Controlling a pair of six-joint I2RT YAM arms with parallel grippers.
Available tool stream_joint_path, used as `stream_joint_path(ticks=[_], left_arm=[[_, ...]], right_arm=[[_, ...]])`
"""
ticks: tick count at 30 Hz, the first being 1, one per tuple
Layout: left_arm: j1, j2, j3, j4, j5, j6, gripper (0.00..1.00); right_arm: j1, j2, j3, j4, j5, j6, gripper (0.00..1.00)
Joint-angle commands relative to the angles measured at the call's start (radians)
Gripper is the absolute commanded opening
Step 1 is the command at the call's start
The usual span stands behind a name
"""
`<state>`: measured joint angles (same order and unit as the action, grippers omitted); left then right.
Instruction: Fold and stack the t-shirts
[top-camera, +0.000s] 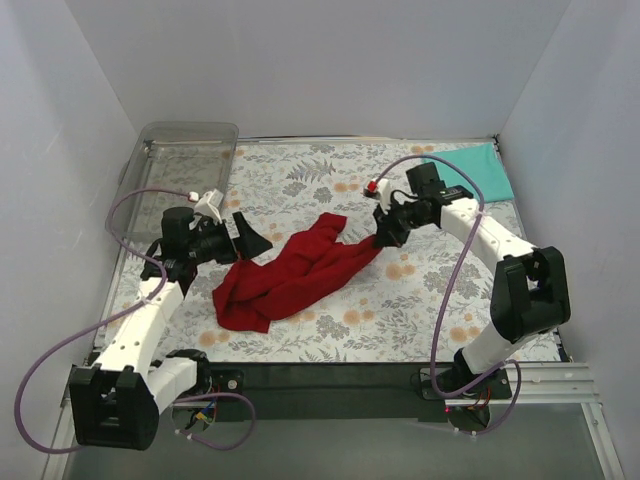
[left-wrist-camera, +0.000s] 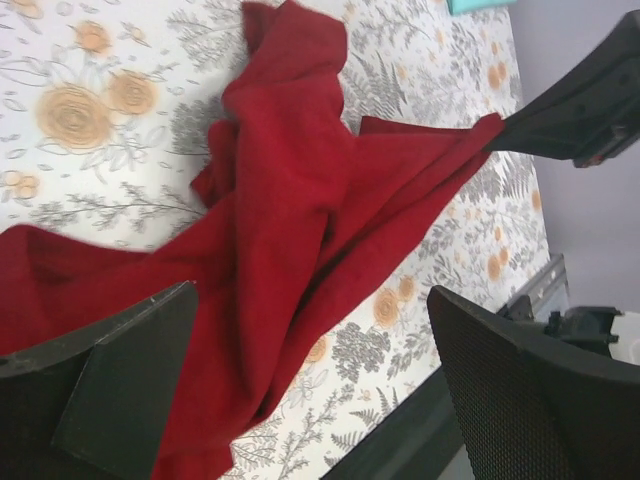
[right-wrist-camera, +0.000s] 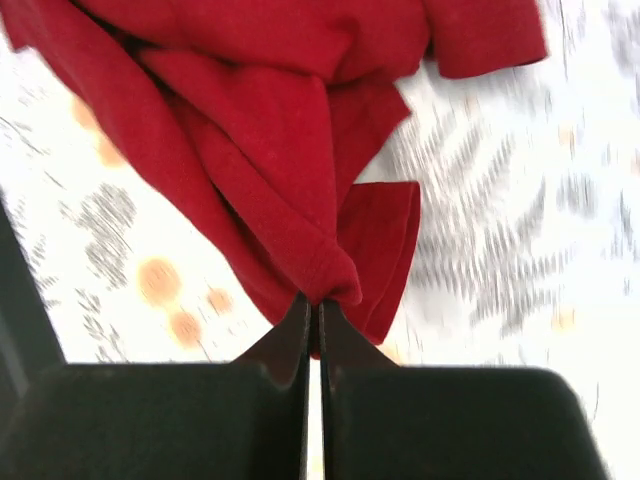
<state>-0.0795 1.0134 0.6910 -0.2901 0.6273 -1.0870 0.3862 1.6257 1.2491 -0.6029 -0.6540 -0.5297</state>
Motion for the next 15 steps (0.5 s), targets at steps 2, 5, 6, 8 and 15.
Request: stream_joint_path(ticks=[2, 5, 6, 8, 15], left_arm=[[-0.095, 0.093, 0.087, 0.039, -0.030, 0.006, 0.92], [-0.187, 0.223, 0.139, 0.058, -0.083, 0.015, 0.91], [-0.224, 0.284, 0.151, 0.066, -0.095, 0.013, 0.90], [-0.261, 0.352, 0.198, 0.091, -0.118, 0.019, 0.90], [-0.382, 0.669, 0.418, 0.088, -0.219, 0.071, 0.86]], right_arm=[[-0.086, -0.064, -0.154, -0.097, 0.093, -0.156, 0.01], [-0.138, -0.092, -0.220, -0.092, 0.094, -0.168, 0.01], [-0.159, -0.095, -0.237, -0.084, 0.080, -0.168, 0.01], [-0.179, -0.099, -0.252, -0.078, 0.065, -0.168, 0.01], [-0.219, -0.095, -0.303, -0.046, 0.008, -0.156, 0.01]])
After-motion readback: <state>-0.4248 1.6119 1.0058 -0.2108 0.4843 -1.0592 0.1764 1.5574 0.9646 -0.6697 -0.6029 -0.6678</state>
